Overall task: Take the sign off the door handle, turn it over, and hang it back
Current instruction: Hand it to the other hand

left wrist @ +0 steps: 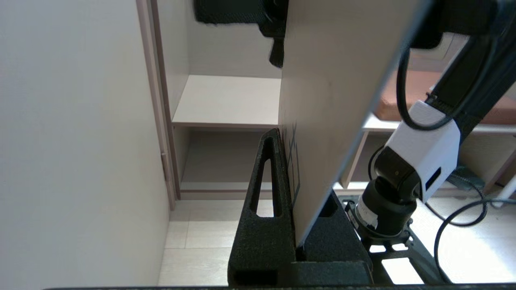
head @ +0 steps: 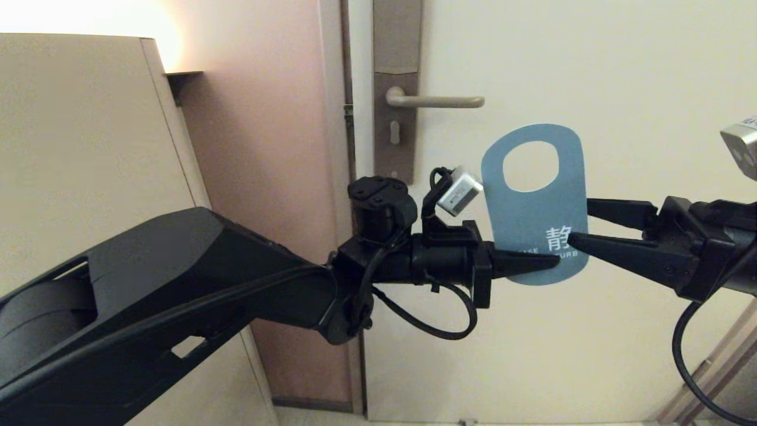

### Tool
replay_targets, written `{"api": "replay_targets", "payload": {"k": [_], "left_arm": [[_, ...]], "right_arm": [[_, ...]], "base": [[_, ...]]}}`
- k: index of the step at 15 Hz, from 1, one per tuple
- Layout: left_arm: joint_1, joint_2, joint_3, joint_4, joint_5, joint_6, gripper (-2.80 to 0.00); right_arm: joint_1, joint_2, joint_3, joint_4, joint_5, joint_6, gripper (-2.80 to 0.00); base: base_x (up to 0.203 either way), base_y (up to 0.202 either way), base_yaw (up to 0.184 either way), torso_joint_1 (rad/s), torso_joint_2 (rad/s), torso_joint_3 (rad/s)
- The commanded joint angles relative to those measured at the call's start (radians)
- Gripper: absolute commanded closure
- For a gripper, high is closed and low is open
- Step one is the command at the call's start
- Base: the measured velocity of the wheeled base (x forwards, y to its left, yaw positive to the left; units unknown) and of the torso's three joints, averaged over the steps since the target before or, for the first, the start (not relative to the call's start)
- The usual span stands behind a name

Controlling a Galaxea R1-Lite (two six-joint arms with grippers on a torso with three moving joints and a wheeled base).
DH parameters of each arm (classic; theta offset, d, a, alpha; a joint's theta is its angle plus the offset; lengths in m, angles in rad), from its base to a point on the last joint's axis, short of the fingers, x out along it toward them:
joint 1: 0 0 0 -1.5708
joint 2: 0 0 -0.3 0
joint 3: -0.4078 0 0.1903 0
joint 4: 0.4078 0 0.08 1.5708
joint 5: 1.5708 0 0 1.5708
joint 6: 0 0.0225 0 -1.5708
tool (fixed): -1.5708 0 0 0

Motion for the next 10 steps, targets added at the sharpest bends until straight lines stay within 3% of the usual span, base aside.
{"api": "replay_targets", "payload": {"k": [1, 7, 10], "left_arm": [[0.001, -0.015, 0.001, -0.006, -0.004, -0.018, 0.00], [0.004, -0.031, -0.030, 0.036, -0.020, -0.040, 0.00], [0.018, -0.036, -0.047, 0.072, -0.139, -0.038, 0.00]], "right_arm": [[0.000, 0.000, -0.001, -0.004, 0.005, 0.000, -2.80], [0.000, 0.000, -0.008, -0.004, 0.003, 0.000, -2.80], [-0.001, -0.010, 0.002, -0.003, 0.001, 0.000, -2.80]], "base": [[0.000, 0.000, 0.000, 0.000, 0.00, 0.000], [0.000, 0.000, 0.000, 0.000, 0.00, 0.000], [0.000, 0.000, 0.000, 0.000, 0.00, 0.000]]}}
